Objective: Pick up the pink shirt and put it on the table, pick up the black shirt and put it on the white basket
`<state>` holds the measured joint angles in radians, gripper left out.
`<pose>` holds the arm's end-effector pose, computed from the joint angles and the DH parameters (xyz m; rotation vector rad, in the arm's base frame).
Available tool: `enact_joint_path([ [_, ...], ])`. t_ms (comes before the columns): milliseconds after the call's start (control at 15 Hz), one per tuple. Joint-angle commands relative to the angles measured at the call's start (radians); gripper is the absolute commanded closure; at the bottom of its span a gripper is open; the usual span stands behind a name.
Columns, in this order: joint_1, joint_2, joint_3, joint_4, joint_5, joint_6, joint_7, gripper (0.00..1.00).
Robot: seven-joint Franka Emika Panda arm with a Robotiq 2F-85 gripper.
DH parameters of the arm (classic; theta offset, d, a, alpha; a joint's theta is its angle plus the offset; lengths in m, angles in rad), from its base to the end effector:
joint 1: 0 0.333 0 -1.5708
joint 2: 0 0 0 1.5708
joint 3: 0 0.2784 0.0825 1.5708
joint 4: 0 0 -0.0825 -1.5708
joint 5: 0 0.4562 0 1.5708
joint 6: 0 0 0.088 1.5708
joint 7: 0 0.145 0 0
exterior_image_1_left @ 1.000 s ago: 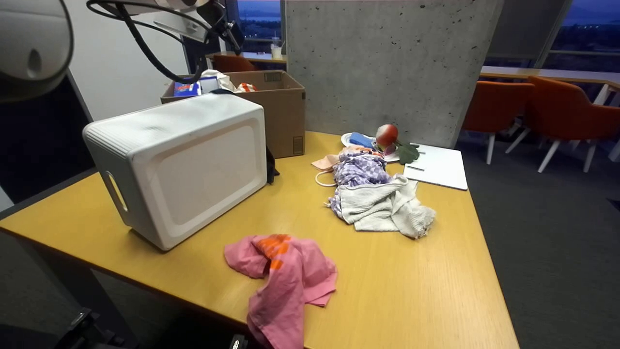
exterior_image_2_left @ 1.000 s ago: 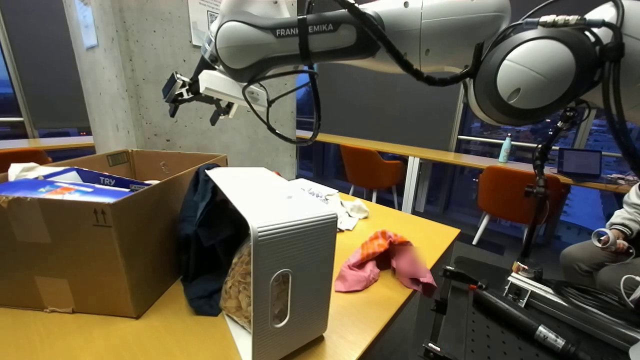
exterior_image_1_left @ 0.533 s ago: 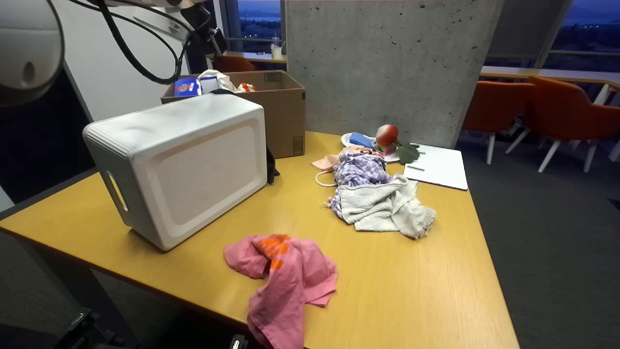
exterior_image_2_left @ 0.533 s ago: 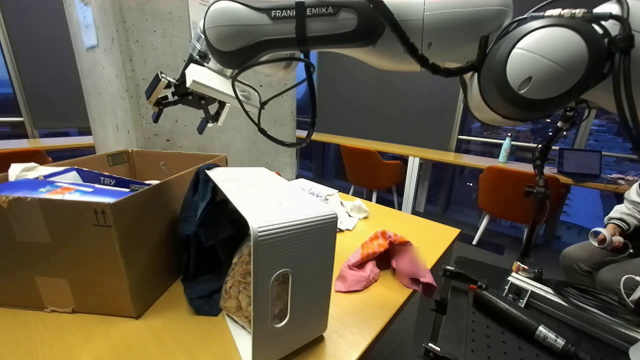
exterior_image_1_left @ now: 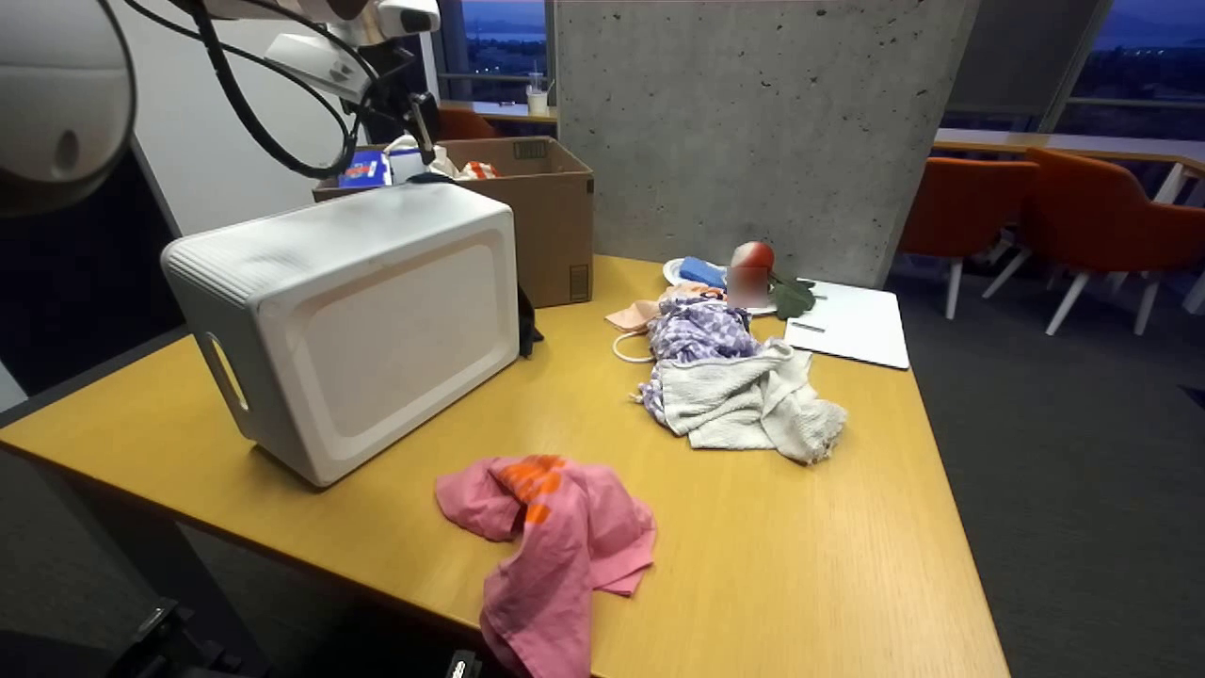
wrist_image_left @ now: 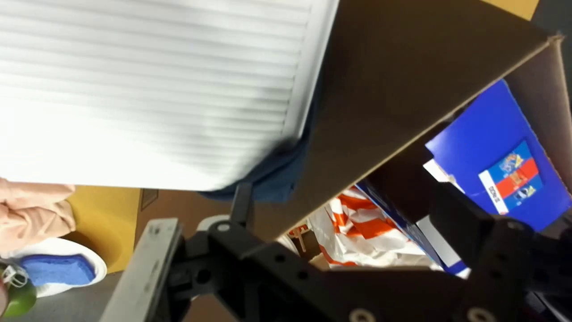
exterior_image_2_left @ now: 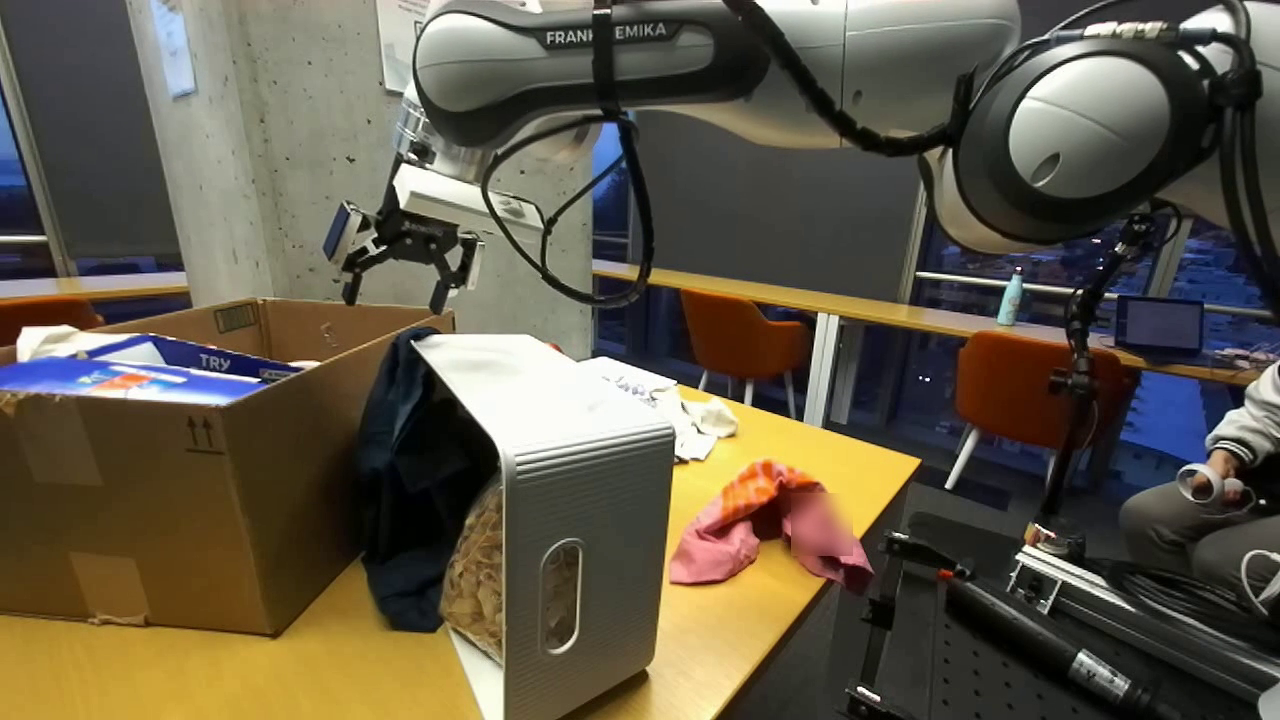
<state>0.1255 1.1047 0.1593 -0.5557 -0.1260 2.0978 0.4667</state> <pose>0.8735 0.1640 0.3354 -2.8919 0.3814 -0.6124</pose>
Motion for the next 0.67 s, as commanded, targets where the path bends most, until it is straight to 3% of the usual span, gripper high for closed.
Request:
enact_joint_path([
  [0,-0.008,-0.003,0.001,0.017,0.002,-0.091,-0.024,0.00],
  [600,-0.015,0.039,-0.025,0.036,-0.020,-0.097,-0.039,0.00],
])
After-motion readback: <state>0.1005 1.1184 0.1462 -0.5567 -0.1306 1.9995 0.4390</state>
